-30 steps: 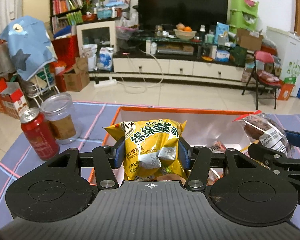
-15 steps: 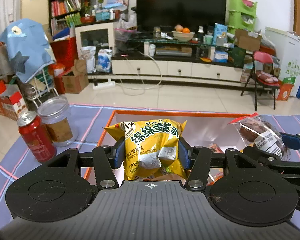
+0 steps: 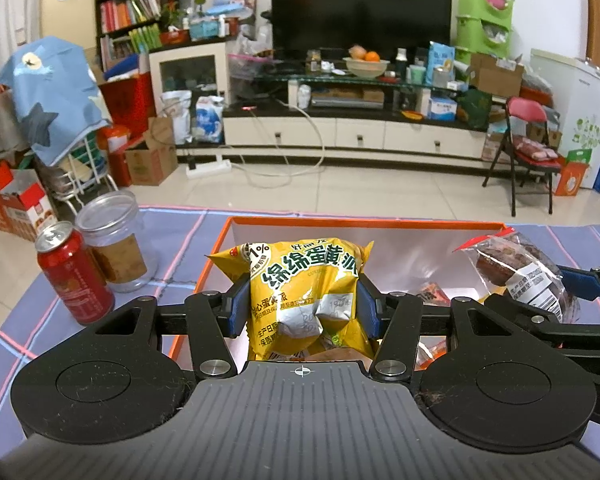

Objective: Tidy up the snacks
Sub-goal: 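Lift both held bags and carry them over the orange box, then open both grippers to drop the yellow cake bag and sausage bag into the box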

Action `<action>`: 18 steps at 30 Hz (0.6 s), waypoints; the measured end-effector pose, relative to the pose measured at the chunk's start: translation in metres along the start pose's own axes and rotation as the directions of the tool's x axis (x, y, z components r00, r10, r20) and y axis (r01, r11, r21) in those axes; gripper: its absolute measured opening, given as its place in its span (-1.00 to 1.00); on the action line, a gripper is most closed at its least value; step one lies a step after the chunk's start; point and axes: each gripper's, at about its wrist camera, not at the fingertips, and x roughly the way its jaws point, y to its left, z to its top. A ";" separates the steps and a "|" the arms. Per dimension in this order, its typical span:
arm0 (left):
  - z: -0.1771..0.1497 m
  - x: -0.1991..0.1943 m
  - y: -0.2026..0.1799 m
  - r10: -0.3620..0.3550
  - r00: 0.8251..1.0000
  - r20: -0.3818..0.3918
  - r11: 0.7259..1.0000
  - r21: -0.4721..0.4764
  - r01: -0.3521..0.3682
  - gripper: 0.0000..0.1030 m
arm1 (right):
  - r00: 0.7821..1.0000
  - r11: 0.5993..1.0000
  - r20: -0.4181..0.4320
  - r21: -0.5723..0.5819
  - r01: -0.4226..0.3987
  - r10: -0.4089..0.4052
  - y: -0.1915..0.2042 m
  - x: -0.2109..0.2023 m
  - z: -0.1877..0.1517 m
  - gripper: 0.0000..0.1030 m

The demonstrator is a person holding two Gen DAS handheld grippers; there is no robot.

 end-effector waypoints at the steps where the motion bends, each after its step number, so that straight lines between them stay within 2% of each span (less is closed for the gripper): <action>1: 0.000 0.000 0.000 -0.001 1.000 0.000 1.000 0.000 0.001 -0.57 | 1.000 1.000 -0.001 0.000 0.000 0.000 0.000 0.001 -0.001 0.05; 18: 0.005 0.001 -0.004 0.000 1.000 -0.005 1.000 0.002 0.000 -0.57 | 1.000 1.000 -0.004 0.003 0.005 -0.005 0.001 0.002 0.002 0.05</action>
